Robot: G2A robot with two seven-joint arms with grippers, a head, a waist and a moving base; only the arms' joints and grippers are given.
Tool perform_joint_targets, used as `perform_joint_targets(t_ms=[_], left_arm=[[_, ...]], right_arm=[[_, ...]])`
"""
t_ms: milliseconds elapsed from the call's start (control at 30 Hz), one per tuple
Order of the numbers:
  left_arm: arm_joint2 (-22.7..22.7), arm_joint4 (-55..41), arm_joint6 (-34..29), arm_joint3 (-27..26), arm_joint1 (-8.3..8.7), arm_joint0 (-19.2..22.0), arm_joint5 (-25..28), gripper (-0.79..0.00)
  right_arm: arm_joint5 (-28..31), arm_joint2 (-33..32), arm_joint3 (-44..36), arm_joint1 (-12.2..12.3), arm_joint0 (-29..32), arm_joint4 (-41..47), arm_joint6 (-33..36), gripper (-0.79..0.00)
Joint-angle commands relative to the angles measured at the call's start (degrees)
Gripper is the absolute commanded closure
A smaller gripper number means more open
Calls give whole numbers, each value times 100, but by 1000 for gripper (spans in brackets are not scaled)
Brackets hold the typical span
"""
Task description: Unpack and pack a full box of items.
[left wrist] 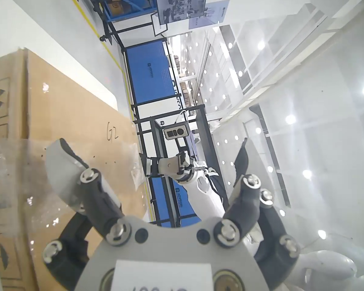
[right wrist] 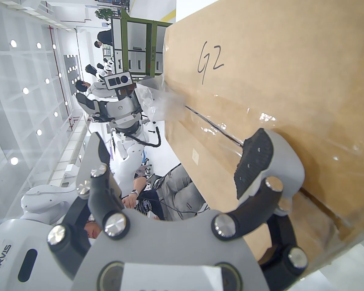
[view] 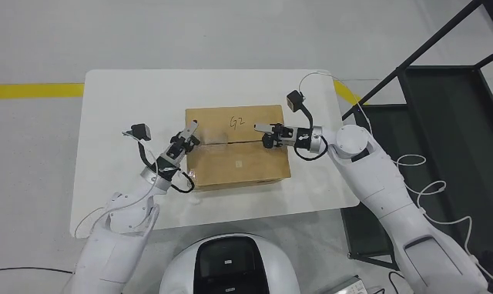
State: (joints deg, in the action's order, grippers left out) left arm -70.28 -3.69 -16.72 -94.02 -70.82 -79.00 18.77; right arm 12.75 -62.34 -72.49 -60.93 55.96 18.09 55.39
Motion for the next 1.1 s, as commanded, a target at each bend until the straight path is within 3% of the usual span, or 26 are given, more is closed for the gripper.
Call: perform_joint_targets(t_ms=[0, 300, 500, 567, 633, 700, 800, 967, 1067], left_arm=[[80, 47, 1, -39, -16, 57, -42, -785], [565, 35, -151, 198, -129, 567, -369, -785], [-251, -484, -322, 80, -5, 99, 118, -785], [-548, -1013, -855, -65, 57, -130, 116, -785], [-872, -1711, -1772, -176, 137, -258, -185, -785], [-1209, -1785, -2061, -239, 199, -296, -315, -785], [-1302, -1954, -2187, -287, 218, -335, -405, -785], [-1527, -2578, -2288, -170, 227, -509, -132, -785], [-1722, -2981, -2606, 32, 259, -539, -327, -785]], right_arm=[[0, 0, 0, 0, 0, 0, 0, -785], [0, 0, 0, 0, 0, 0, 0, -785], [0, 0, 0, 0, 0, 0, 0, -785], [0, 0, 0, 0, 0, 0, 0, -785], [0, 0, 0, 0, 0, 0, 0, -785], [0, 0, 0, 0, 0, 0, 0, -785], [0, 0, 0, 0, 0, 0, 0, -785], [0, 0, 0, 0, 0, 0, 0, -785], [0, 0, 0, 0, 0, 0, 0, -785]])
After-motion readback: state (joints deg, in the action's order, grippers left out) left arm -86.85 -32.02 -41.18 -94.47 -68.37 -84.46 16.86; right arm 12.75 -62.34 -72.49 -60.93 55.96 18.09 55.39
